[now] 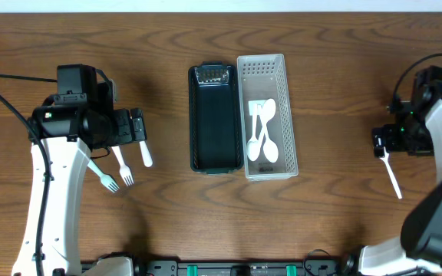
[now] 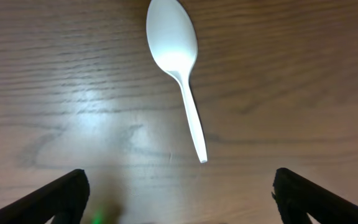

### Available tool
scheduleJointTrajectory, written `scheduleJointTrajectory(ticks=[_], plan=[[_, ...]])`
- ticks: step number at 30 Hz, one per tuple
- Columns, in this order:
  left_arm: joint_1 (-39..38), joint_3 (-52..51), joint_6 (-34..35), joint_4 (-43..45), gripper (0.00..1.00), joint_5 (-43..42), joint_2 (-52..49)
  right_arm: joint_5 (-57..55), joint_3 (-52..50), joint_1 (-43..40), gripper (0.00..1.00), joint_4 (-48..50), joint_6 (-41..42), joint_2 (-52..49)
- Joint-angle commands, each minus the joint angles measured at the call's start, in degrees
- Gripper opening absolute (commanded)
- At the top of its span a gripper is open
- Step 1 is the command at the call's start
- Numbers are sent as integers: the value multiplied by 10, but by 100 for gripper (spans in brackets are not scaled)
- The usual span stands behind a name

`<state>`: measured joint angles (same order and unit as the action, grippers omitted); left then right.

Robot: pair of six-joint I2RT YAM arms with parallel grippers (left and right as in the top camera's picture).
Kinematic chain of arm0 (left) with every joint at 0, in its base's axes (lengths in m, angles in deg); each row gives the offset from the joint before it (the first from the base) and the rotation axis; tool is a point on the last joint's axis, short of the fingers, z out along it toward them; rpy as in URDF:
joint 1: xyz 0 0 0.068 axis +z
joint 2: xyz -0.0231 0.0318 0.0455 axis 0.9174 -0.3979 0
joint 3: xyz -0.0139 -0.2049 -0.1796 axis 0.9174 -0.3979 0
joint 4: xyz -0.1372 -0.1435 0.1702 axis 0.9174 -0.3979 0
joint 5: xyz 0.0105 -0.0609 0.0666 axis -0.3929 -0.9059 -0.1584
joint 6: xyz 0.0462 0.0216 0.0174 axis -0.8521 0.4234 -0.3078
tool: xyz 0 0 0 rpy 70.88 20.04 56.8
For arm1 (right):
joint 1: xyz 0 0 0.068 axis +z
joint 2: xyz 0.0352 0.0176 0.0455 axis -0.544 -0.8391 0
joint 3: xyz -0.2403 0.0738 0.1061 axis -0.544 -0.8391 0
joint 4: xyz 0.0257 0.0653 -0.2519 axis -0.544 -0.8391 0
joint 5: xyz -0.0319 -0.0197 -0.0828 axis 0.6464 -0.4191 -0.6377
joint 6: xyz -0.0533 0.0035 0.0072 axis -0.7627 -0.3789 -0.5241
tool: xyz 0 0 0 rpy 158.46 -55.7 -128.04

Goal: Pack container
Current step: 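Move the right gripper to the last spoon and grasp it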

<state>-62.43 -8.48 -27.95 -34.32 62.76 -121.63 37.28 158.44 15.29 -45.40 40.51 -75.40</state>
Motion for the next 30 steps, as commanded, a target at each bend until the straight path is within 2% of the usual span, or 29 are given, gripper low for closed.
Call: scheduleJointTrajectory(ticks=[1,7,14,30], plan=[[3,9,-6,-3,98,-4,-1,-9,0,-1,93,9,-13,-43],[3,9,-6,-3,98,-4,-1,-9,0,-2,98,47,-16,-109],[3,9,-6,-3,98,-4,-1,-7,0,-6,91,70,-30,-145],[3,9,-6,6,98,-3,-1,22,-79,-45,85,162,-39,-154]])
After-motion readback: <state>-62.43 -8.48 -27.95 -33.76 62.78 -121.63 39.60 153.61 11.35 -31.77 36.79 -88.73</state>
